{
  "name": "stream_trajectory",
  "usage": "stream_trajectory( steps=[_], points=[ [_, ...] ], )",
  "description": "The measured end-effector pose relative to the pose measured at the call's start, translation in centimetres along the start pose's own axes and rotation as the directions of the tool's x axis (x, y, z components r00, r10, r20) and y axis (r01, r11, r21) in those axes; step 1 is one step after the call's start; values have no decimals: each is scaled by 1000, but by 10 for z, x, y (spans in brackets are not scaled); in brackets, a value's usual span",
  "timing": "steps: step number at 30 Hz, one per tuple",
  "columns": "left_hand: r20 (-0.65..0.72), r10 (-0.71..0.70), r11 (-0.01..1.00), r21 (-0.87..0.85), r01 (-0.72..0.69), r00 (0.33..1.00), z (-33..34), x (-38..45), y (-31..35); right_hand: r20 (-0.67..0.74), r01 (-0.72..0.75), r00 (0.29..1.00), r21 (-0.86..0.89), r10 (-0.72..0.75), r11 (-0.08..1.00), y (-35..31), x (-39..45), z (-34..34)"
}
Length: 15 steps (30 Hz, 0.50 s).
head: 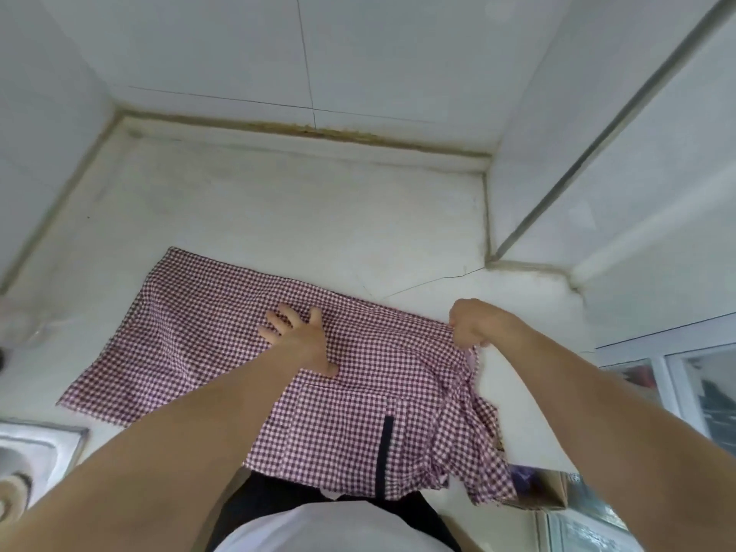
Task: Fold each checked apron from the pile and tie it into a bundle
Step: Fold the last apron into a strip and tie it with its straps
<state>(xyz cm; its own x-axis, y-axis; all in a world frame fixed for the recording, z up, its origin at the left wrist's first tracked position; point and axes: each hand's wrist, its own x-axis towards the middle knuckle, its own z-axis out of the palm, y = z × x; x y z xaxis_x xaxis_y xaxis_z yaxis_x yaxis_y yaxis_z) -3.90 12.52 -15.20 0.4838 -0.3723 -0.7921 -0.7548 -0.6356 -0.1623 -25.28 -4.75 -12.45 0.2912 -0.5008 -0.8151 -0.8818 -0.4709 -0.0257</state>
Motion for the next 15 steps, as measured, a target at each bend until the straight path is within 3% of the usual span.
stream_trajectory(
  steps=[3, 5, 7, 9, 11, 15],
  points=[
    [-161, -29, 1000, -11, 28, 986, -7, -5, 12, -75, 88, 994, 169, -76, 982, 13, 8, 8],
    [-314, 83, 989, -88, -116, 946, -4, -8, 27, -85, 117, 993, 538, -84, 835, 26, 12, 12],
    [-260, 175, 947, -220, -234, 950, 3, -13, 43, -3, 49, 997, 821, -81, 568, 36, 12, 14],
    [-127, 196, 955, -202, -219, 972, 15, -14, 52, 75, -8, 988, 899, -134, 437, 45, 10, 19],
    [-107, 175, 974, -124, -188, 979, 26, -9, 55, 132, -35, 972, 899, -194, 437, 58, 9, 22],
    [-117, 151, 980, -114, -165, 982, 31, -6, 54, 225, -58, 957, 766, -182, 641, 87, 11, 18]
  ],
)
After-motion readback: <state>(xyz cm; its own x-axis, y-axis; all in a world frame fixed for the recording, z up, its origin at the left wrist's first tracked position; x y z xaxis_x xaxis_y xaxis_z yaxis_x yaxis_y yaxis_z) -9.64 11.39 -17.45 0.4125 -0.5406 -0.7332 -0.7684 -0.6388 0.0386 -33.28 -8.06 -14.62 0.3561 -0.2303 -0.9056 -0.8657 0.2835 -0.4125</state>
